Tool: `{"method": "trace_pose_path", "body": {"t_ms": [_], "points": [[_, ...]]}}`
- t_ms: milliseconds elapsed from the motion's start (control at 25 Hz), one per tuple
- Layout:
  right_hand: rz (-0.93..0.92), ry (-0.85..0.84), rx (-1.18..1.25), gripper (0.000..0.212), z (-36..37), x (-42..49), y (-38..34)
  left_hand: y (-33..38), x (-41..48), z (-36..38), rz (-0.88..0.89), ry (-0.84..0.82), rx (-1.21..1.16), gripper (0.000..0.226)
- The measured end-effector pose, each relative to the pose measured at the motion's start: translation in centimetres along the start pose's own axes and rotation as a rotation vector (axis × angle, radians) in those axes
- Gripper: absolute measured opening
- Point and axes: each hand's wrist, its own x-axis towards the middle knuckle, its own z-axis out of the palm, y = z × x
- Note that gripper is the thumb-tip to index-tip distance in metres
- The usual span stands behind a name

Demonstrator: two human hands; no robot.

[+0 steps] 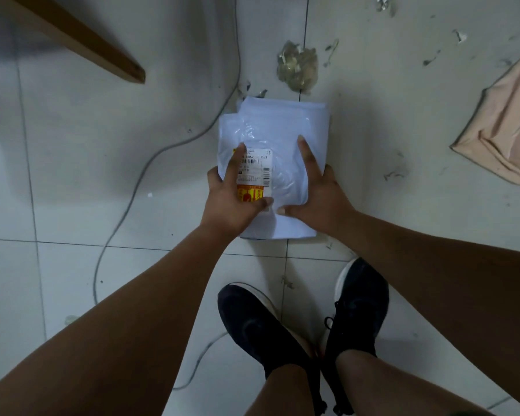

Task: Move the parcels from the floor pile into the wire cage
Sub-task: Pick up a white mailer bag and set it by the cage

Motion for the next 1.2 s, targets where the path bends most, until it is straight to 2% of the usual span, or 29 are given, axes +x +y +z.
{"method": "trace_pose_path", "body": {"t_ms": [200, 360, 640, 920, 1200], "points": [[0.01, 0.023, -0.01, 0.143, -0.8, -1.8, -2.2, 1.7, -1.9, -0.9, 0.007, 0.039, -0.01, 0.112], [-0.021, 0.032, 0.012, 0.14, -3.8, -5.0, -6.1, 5.3, -5.2, -4.4, 0.032, 0.046, -0.005, 0.11], [-0.064, 0.09, 0.001, 0.133, -15.0, -12.4, -18.3, 17.6, -12.9, -15.4, 0.147, 0.085, 0.067, 0.109], [-0.083, 0.109, 0.025, 0.139, -26.4, -19.9, -30.3, 29.6, -20.4, -26.2, 0.257, 0.111, 0.129, 0.108], [-0.037, 0.135, 0.034, 0.138, -35.5, -29.0, -38.6, 40.9, -28.5, -33.1, 0.237, 0.051, 0.114, 0.107]]}}
